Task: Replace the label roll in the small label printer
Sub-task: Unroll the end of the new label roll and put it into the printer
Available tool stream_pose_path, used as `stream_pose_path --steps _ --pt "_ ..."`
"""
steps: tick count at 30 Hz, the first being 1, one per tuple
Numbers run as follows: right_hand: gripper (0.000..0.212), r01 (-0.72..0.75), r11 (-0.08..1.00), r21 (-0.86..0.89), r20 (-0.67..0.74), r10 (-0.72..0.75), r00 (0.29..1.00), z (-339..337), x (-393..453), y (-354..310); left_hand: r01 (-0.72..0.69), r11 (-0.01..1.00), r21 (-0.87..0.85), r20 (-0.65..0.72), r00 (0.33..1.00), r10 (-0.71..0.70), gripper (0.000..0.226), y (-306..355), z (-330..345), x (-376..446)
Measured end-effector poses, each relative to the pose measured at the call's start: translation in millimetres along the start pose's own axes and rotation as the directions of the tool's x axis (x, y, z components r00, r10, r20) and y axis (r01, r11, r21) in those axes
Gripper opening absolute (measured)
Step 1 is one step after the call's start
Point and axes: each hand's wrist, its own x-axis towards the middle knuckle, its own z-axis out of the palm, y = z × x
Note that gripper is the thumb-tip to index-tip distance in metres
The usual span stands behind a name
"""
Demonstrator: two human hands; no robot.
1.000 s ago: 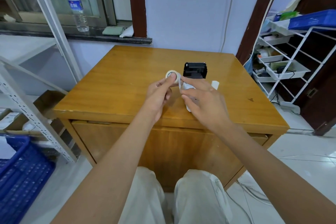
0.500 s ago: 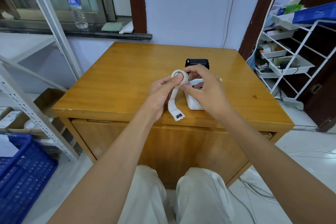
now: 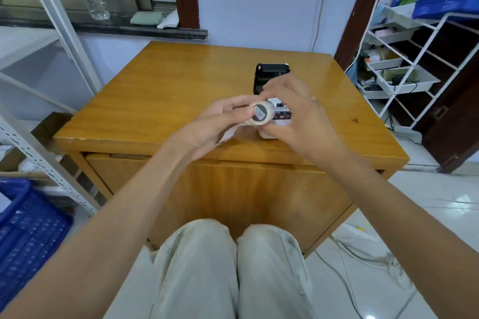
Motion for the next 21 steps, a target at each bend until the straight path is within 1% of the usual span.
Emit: stream_pose_path --steps 2,4,6,7,8,9,11,13,15,17,18,20,21 --pt "0.035 0.039 0.999 -0.020 0.144 -0.036 0.989 -16 -8 -4 0.061 0.994 0.086 0.063 0.996 -0.067 0.062 19 1 -14" --pt "0.036 0.067 0.998 0.001 0.263 -0.065 0.963 -28 -13 -15 0.121 0.965 0.233 0.108 0.983 -0.149 0.066 40 2 -28" --pt "0.037 0.063 0.997 0.041 0.331 -0.073 0.941 -35 -14 -28 0.150 0.922 0.356 0.093 0.976 -0.195 0.071 53 2 -38" --pt "0.037 0.057 0.997 0.053 0.345 -0.072 0.936 -37 -14 -34 0.160 0.921 0.356 0.080 0.976 -0.201 0.071 56 5 -43" --pt "0.037 0.062 0.997 0.052 0.333 -0.076 0.940 -37 -15 -39 0.162 0.936 0.314 0.062 0.980 -0.191 0.069 57 8 -47" --pt "0.037 0.077 0.997 0.032 0.277 -0.083 0.957 -36 -16 -44 0.154 0.959 0.237 0.029 0.986 -0.165 0.065 55 11 -51" --pt "0.037 0.108 0.993 -0.039 0.055 -0.105 0.993 -28 -22 -52 0.108 0.994 0.035 -0.086 0.991 -0.105 0.057 48 17 -58" --pt "0.038 0.087 0.995 -0.040 -0.162 -0.092 0.983 -14 -33 -62 0.052 0.983 -0.178 -0.159 0.984 -0.081 0.057 36 23 -66" --pt "0.035 0.057 0.998 0.006 -0.267 -0.053 0.962 0 -44 -71 0.033 0.938 -0.346 -0.164 0.982 -0.095 0.060 21 37 -74" --pt "0.032 0.030 0.999 0.036 -0.277 -0.019 0.961 9 -50 -71 0.040 0.882 -0.470 -0.190 0.971 -0.145 0.056 10 51 -81" --pt "0.033 0.022 0.998 0.057 -0.244 -0.007 0.970 9 -51 -68 0.051 0.860 -0.507 -0.198 0.965 -0.174 0.056 8 53 -84" --pt "0.036 0.016 0.993 0.115 -0.095 -0.005 0.995 3 -50 -63 0.097 0.864 -0.493 -0.179 0.961 -0.210 0.059 15 52 -90" --pt "0.039 0.014 0.990 0.140 0.005 -0.015 1.000 -3 -49 -62 0.136 0.890 -0.435 -0.159 0.961 -0.225 0.060 22 48 -91"
